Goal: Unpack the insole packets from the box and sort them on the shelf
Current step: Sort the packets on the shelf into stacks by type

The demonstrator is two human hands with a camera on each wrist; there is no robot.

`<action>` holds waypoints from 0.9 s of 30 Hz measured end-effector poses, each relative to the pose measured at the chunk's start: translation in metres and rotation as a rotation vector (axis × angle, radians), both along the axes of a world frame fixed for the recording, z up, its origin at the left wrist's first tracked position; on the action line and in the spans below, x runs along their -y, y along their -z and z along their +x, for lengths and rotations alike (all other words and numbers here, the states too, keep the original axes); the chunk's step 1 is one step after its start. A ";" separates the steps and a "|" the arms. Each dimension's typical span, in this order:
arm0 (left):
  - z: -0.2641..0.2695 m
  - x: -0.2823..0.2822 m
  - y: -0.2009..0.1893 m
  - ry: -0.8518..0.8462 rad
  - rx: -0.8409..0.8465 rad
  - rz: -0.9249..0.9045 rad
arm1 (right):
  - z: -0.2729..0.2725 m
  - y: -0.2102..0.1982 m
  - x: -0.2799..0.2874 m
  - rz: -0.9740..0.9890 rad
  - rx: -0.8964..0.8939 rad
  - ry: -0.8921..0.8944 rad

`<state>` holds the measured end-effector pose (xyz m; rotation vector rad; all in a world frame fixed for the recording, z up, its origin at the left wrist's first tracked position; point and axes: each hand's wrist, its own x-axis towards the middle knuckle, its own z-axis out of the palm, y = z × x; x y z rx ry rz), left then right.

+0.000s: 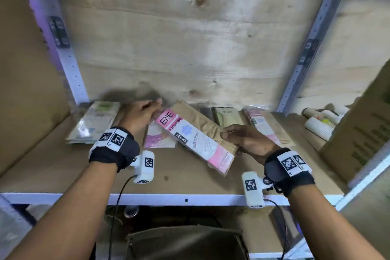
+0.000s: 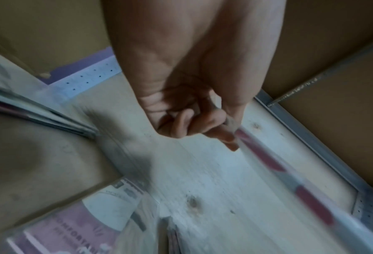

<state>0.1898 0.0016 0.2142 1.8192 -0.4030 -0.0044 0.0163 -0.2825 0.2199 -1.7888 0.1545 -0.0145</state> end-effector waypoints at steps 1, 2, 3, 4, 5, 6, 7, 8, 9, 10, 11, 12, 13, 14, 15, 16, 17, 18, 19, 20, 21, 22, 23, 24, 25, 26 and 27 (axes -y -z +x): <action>0.000 0.004 0.001 0.015 0.012 -0.030 | -0.002 0.003 0.003 -0.011 0.013 -0.006; 0.001 0.007 0.002 0.017 0.023 -0.045 | -0.003 0.006 0.006 -0.012 0.027 -0.012; 0.003 0.008 0.003 0.011 0.041 -0.040 | -0.004 0.010 0.009 -0.006 0.040 -0.018; 0.005 0.008 0.004 0.004 0.056 -0.009 | -0.005 0.014 0.012 0.008 0.054 -0.026; 0.007 0.007 0.005 0.013 0.072 0.019 | -0.005 0.019 0.014 0.033 0.064 -0.039; 0.007 0.006 0.005 0.027 0.071 0.045 | -0.005 0.025 0.015 0.064 0.070 -0.057; 0.007 0.006 0.006 0.042 0.063 0.064 | -0.005 0.030 0.015 0.087 0.070 -0.077; 0.006 0.005 0.007 0.047 0.050 0.088 | -0.004 0.034 0.014 0.091 0.067 -0.094; 0.006 0.005 0.007 0.046 0.052 0.118 | -0.003 0.037 0.014 0.086 0.064 -0.103; 0.004 0.005 0.006 0.037 0.068 0.153 | -0.002 0.040 0.014 0.080 0.062 -0.105; 0.002 0.004 0.006 0.026 0.091 0.179 | -0.001 0.041 0.015 0.079 0.064 -0.103; -0.001 0.002 0.004 0.013 0.109 0.181 | 0.001 0.041 0.016 0.083 0.071 -0.101; -0.003 0.001 0.004 0.009 0.126 0.165 | 0.002 0.042 0.017 0.093 0.077 -0.103; -0.005 -0.001 0.003 0.006 0.145 0.157 | 0.002 0.042 0.019 0.102 0.081 -0.110; -0.007 -0.002 0.002 0.000 0.172 0.167 | 0.003 0.043 0.020 0.101 0.083 -0.125; -0.010 -0.003 0.001 -0.012 0.195 0.195 | 0.002 0.044 0.020 0.088 0.085 -0.143; -0.012 -0.003 0.001 -0.024 0.214 0.218 | 0.002 0.046 0.020 0.067 0.082 -0.163; -0.014 -0.002 0.001 -0.032 0.219 0.226 | 0.002 0.048 0.020 0.048 0.074 -0.181; -0.014 -0.002 0.002 -0.027 0.213 0.223 | 0.001 0.049 0.020 0.039 0.064 -0.193; -0.014 -0.003 0.003 -0.014 0.201 0.215 | 0.001 0.051 0.020 0.039 0.056 -0.201; -0.015 -0.003 0.003 0.008 0.178 0.196 | 0.000 0.051 0.020 0.047 0.054 -0.205; -0.017 -0.003 0.003 0.034 0.133 0.157 | -0.001 0.052 0.020 0.057 0.058 -0.208; -0.019 -0.003 0.003 0.060 0.057 0.091 | -0.002 0.052 0.020 0.061 0.066 -0.213; -0.023 -0.003 0.003 0.080 -0.049 0.011 | -0.002 0.052 0.020 0.062 0.073 -0.222; -0.027 -0.003 0.003 0.099 -0.170 -0.072 | -0.003 0.052 0.019 0.060 0.077 -0.233; -0.030 -0.003 0.003 0.121 -0.284 -0.151 | -0.004 0.053 0.019 0.058 0.078 -0.242; -0.034 -0.003 0.003 0.140 -0.382 -0.211 | -0.005 0.053 0.018 0.057 0.079 -0.247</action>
